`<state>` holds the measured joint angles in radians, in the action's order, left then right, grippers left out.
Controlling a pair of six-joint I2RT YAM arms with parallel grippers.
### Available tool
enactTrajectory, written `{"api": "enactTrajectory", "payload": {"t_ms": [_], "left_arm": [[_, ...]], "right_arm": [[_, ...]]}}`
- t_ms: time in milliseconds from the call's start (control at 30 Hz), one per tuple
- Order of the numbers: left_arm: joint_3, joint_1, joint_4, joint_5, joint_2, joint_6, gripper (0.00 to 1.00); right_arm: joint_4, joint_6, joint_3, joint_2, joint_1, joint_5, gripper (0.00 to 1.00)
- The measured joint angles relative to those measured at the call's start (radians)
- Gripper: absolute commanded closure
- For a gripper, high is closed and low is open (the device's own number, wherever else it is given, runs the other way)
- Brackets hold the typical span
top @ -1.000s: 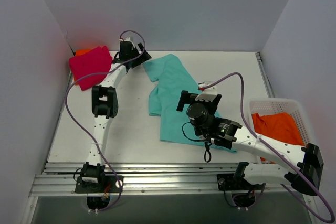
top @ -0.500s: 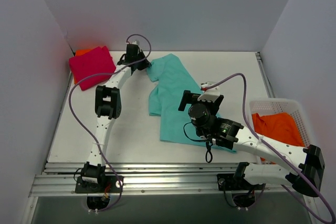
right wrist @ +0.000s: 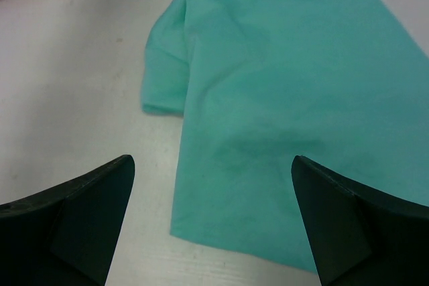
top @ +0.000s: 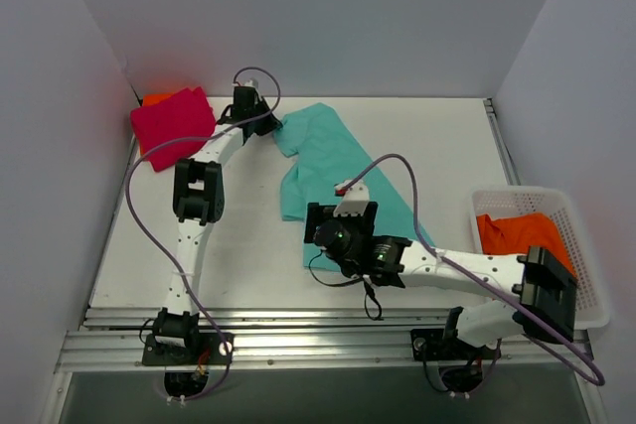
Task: Fold and stack the t-shirts
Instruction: Flatten out the tshirt
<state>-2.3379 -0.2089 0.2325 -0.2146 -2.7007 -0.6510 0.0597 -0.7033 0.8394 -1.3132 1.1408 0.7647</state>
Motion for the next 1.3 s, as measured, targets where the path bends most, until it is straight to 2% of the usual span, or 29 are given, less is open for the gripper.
{"api": "enactTrajectory", "payload": {"t_ms": [267,500,733,833,933,967,1000,1300], "left_arm": [[0.247,0.014,-0.125,-0.021,0.123,-0.023,0.98],[0.368,0.018,-0.22,-0.043,0.174,-0.027,0.98],[0.426,0.028,-0.263,-0.061,0.2,-0.03,0.98],[0.441,0.032,-0.275,-0.068,0.206,-0.034,0.98],[0.459,0.036,-0.294,-0.075,0.211,-0.041,0.98],[0.467,0.038,-0.299,-0.077,0.214,-0.043,0.98],[0.472,0.039,-0.305,-0.081,0.215,-0.045,0.98],[0.517,0.049,-0.338,-0.097,0.235,-0.046,0.98]], "right_arm": [[-0.027,-0.146,0.001,-0.217,0.117,-0.028,0.0],[0.001,-0.216,0.001,-0.3,0.125,-0.04,0.0],[0.049,-0.224,0.007,-0.444,0.125,-0.067,0.03],[0.06,-0.217,0.021,-0.469,0.124,-0.061,0.16],[0.076,-0.225,0.023,-0.469,0.123,-0.075,0.6],[0.078,-0.226,0.023,-0.469,0.121,-0.079,0.95],[0.077,-0.229,0.023,-0.469,0.116,-0.084,1.0],[-0.005,-0.288,0.034,-0.462,0.109,-0.064,1.0]]}}
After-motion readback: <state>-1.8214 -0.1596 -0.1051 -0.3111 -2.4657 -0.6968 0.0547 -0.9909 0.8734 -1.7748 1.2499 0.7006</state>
